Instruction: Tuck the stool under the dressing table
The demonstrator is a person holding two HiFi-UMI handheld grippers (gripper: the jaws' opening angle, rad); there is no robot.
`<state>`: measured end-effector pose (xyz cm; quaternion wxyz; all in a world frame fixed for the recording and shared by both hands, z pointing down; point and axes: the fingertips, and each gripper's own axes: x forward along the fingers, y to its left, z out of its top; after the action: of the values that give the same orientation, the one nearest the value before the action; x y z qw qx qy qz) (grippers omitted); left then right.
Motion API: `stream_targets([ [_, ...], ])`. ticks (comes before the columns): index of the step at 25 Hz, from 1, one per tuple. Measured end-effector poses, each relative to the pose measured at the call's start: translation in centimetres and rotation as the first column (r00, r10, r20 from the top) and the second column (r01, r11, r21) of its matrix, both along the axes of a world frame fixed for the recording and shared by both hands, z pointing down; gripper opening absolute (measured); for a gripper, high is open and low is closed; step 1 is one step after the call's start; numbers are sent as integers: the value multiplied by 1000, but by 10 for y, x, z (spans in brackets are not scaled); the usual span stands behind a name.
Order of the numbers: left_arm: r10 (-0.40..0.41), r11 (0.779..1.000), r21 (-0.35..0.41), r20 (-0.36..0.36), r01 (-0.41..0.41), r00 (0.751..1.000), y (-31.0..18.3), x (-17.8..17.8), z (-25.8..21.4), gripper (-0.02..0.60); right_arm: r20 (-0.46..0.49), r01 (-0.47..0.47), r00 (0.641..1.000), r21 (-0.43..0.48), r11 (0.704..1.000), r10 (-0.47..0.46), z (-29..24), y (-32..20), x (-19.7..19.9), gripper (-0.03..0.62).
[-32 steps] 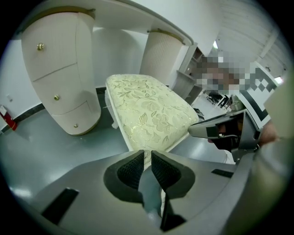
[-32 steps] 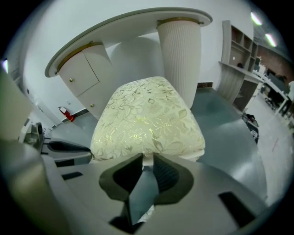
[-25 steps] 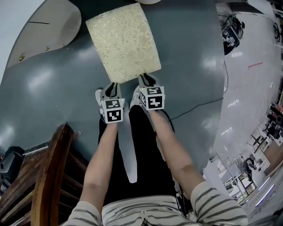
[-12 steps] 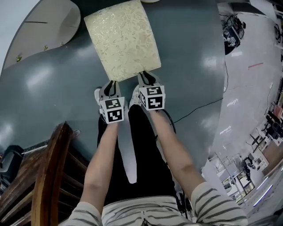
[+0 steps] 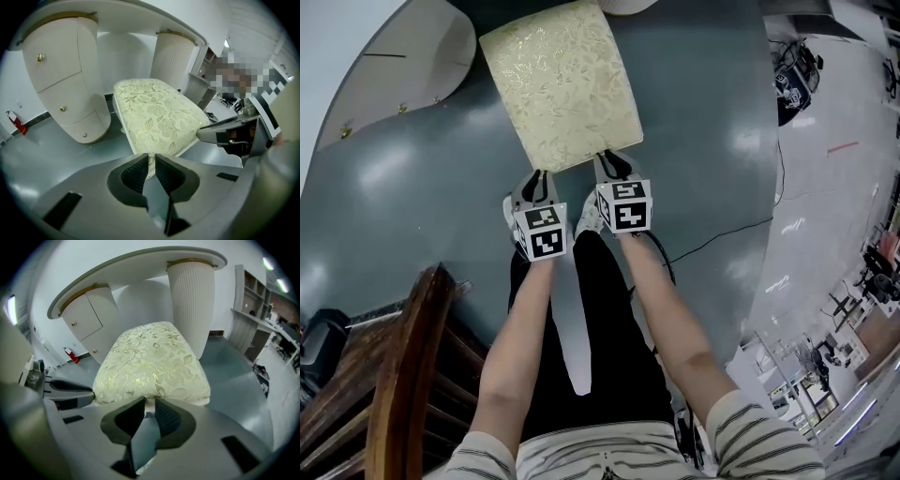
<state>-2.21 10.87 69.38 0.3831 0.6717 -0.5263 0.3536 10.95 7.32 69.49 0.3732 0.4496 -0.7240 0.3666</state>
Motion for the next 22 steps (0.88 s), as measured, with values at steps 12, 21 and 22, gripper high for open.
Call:
stream_targets([
  [12,9,1000,17,7,-9,1000,-12,1,-2,44,-4,-8,1000,11,1000,8,-2,-14,0,75],
  [21,-12,1000,23,25,11,1000,-60,-10,-10,44,10,10,1000,24,1000,-11,-12,-63,-12,71],
  [22,-11,1000,24,29,10,1000,-62,-10,-11,44,12,13,1000,26,1000,-13,-11,-65,-13,71],
])
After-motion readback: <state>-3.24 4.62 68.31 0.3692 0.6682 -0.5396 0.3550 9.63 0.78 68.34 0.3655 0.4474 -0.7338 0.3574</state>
